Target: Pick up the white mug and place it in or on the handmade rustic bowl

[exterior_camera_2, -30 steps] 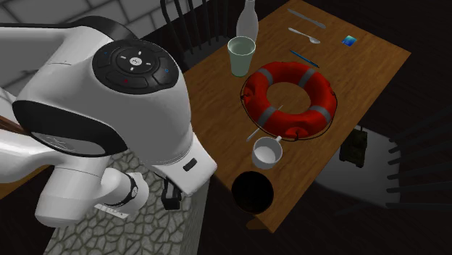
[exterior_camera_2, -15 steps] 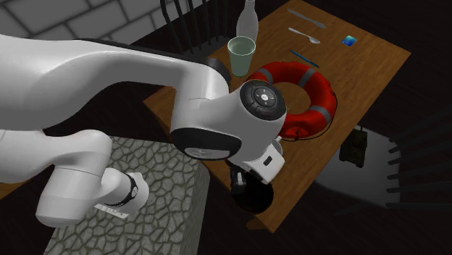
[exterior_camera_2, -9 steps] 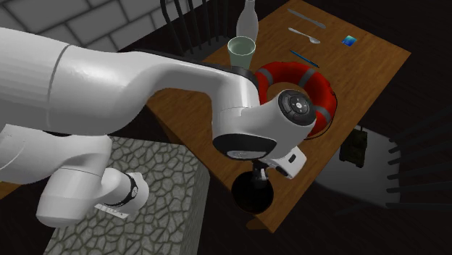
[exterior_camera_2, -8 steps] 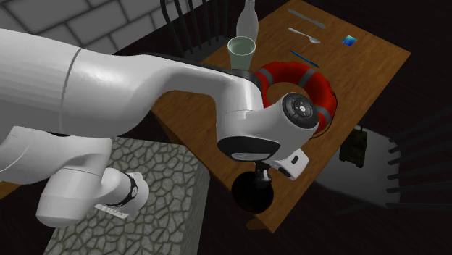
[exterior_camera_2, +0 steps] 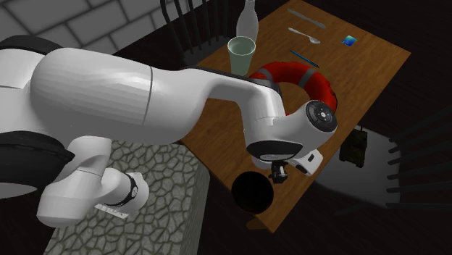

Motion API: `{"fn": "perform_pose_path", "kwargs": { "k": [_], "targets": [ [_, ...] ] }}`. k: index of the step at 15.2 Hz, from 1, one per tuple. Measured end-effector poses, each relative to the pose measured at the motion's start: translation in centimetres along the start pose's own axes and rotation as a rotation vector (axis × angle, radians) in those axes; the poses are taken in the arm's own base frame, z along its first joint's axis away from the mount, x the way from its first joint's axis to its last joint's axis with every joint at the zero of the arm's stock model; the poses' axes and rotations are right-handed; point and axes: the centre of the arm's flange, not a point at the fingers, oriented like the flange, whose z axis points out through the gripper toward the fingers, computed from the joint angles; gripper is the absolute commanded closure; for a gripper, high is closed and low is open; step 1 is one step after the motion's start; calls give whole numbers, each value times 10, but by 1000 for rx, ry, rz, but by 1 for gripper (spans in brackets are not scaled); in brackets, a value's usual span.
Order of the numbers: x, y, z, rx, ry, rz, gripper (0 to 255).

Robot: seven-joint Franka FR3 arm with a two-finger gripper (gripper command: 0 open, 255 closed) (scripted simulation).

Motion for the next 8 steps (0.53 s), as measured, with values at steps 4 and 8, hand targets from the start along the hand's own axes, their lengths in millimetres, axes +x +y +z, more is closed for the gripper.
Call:
{"fn": "perform_pose_path", "kwargs": {
  "k": [4,8],
  "targets": [
    [0,0,23,1,0,0,0],
    [1,0,28,1,2,-1,0]
  ]
}}
